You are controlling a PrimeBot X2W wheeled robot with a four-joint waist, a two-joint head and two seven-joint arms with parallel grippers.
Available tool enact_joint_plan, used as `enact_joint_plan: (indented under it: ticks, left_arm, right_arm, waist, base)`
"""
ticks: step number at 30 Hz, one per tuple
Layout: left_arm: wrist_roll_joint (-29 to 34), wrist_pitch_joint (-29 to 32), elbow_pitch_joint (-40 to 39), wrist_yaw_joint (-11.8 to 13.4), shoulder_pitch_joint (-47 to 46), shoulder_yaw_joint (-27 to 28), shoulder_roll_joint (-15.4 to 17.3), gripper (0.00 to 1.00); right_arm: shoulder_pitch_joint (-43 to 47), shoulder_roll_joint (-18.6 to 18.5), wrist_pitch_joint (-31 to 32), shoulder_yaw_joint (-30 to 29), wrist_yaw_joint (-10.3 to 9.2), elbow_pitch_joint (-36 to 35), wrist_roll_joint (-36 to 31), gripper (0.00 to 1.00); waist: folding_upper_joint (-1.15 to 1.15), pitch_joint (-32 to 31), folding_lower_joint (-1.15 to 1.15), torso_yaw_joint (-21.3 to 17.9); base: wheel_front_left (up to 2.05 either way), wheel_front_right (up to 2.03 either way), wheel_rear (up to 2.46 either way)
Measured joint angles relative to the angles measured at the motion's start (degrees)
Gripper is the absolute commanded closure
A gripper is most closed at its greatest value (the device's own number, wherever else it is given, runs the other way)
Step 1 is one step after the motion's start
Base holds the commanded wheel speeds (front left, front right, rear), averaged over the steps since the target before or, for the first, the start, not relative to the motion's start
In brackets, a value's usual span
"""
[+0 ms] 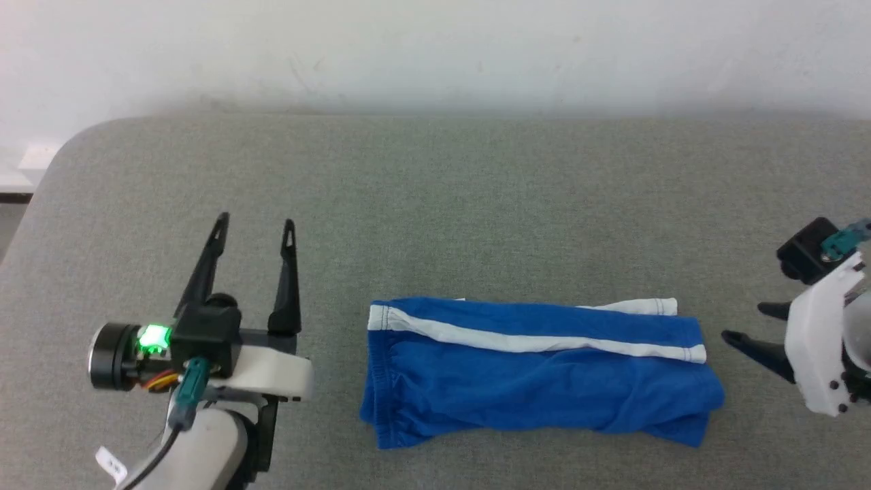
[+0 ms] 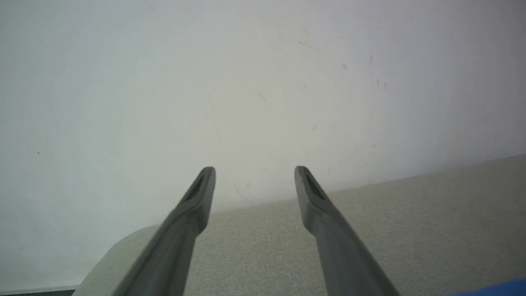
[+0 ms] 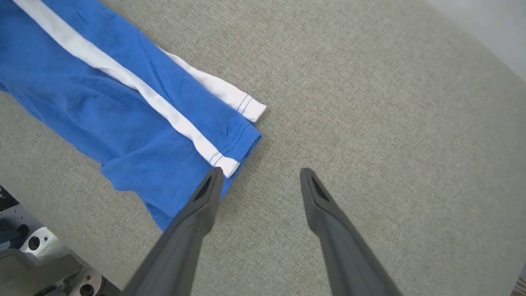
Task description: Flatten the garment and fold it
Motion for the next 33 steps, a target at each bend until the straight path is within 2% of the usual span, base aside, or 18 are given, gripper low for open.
enact_joint_plan:
  ticks: [4,7,12,17,18,19,27,30,33]
  left_arm:
    - [5.0,0.0,-4.0,1.8,5.0,5.7,-3.4,0.00]
    - [7.9,0.0,-5.7,1.7,8.5,9.3,-6.0,0.00]
    - [11.8,0.0,-6.2,-0.7,12.1,14.7,-10.2,0.00]
    - [14.7,0.0,-4.3,-5.0,14.3,18.0,-14.1,0.00]
    - [15.3,0.0,-4.0,-5.9,14.2,18.6,-14.8,0.00]
    - [15.8,0.0,-3.8,-6.7,14.2,19.2,-15.3,0.00]
    - [19.3,0.0,-3.9,-11.1,15.7,24.1,-18.0,0.00]
    - [20.5,0.0,-3.9,-12.2,16.4,25.0,-18.4,0.00]
    - [22.4,0.0,-3.1,-12.9,16.6,25.1,-18.4,0.00]
  right_arm:
    - [1.1,4.2,2.5,-0.4,0.00,4.0,-0.5,0.00]
    - [2.3,7.8,3.1,-0.8,-0.01,8.1,-0.8,0.00]
    - [4.4,13.1,2.8,-0.9,-0.08,13.7,-0.9,0.00]
    - [4.6,14.3,1.4,-0.9,-0.08,16.1,-0.6,0.00]
    - [4.5,14.4,0.6,-0.8,-0.08,16.3,-0.6,0.63]
    - [4.5,14.5,-0.3,-0.7,-0.07,16.6,-0.6,0.99]
    - [3.8,14.8,-5.3,-0.1,-0.07,16.0,-0.6,1.00]
    - [2.9,12.8,-6.2,-0.8,-0.05,13.8,0.0,1.00]
    - [2.7,8.9,-6.2,-2.2,-0.04,12.4,0.6,1.00]
  waist:
    - [0.00,1.3,0.01,0.8]
    - [0.00,2.4,0.00,1.6]
    - [0.00,3.8,0.00,2.8]
    - [0.00,4.6,-0.01,3.6]
    - [0.00,4.6,-0.01,3.6]
    - [0.00,4.6,-0.01,3.5]
    - [0.00,2.7,0.00,1.6]
    - [0.00,1.9,0.00,0.7]
    - [0.00,1.1,0.00,-0.1]
  base:
    - [0.00,0.00,0.00]
    - [0.00,0.00,0.00]
    - [0.00,0.00,0.00]
    - [0.00,0.00,0.00]
    - [0.00,0.00,0.00]
    - [0.00,0.00,0.00]
    - [0.00,0.00,0.00]
    - [0.00,0.00,0.00]
    - [0.00,0.00,0.00]
